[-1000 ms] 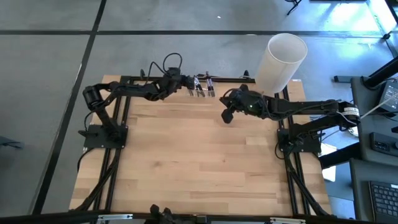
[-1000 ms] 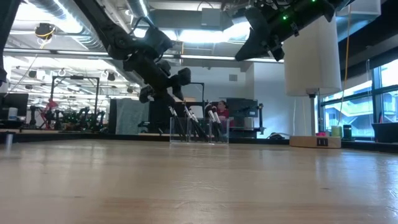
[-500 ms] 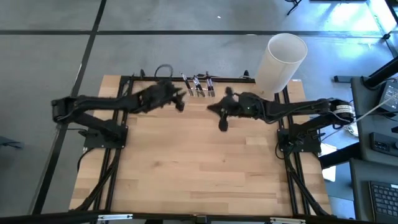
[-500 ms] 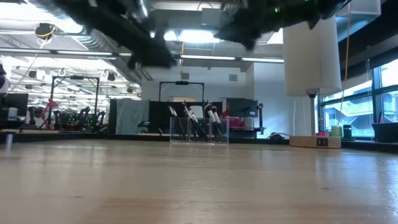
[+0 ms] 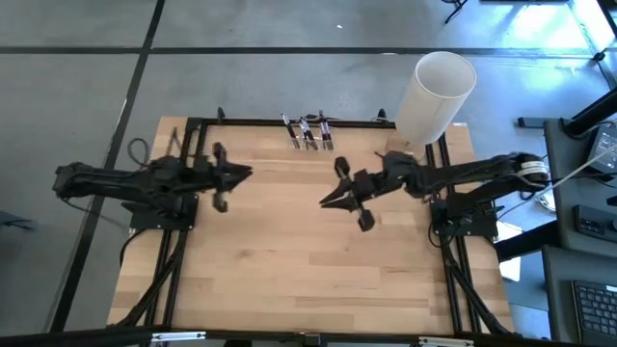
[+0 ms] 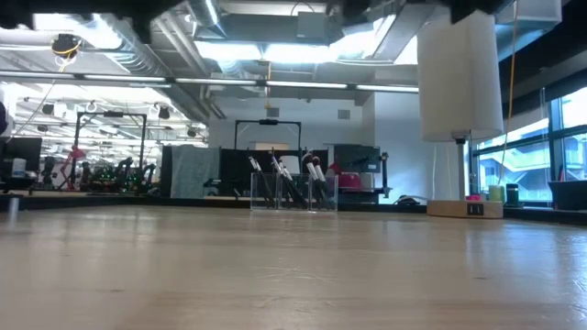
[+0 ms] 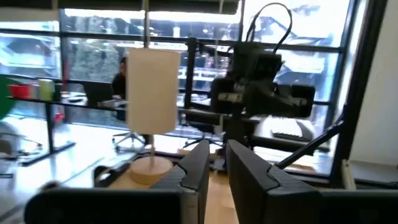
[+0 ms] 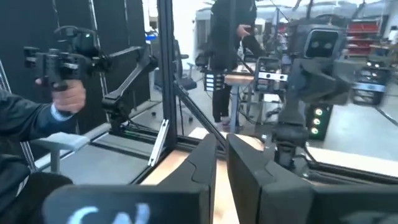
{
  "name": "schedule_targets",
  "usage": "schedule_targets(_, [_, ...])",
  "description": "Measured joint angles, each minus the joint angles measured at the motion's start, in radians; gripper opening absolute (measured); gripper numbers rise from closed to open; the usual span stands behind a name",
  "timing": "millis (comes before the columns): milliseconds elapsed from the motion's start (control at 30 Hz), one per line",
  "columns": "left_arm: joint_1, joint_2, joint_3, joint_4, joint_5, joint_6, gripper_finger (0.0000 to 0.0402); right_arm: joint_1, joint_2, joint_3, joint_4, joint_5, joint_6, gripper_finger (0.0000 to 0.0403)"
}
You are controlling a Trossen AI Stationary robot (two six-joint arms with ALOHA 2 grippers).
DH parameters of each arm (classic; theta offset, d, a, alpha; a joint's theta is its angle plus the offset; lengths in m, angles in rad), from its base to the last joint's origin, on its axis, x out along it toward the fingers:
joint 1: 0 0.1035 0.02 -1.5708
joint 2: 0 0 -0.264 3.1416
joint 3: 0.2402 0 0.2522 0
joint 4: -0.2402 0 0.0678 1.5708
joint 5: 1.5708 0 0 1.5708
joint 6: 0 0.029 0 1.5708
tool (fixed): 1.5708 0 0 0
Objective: Put items in baskets/containers
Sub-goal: Return to Home Position
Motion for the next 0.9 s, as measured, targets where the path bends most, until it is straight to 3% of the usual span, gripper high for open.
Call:
schedule_targets(233, [-0.032, -0.309, 0.0, -0.365, -0.088, 0.029, 0.0042, 0.049, -0.215, 0.0, -0.349, 0.074, -0.048, 0.0037])
schedule_targets(500, [-0.032, -0.472, 0.0, -0.572, -0.088, -0.008, 0.0041, 0.16, -0.311, -0.002, -0.475, 0.138, -0.125, 0.0037])
schedule_targets(700, [-0.032, -0.51, 0.0, -0.659, -0.085, -0.02, 0.0039, 0.173, -0.396, -0.154, -0.373, 0.301, -0.137, 0.0037])
schedule_targets(900, [-0.032, -0.529, 0.0, -0.706, -0.087, -0.015, 0.0042, 0.117, -0.568, -0.412, -0.171, 0.305, -0.039, 0.0037])
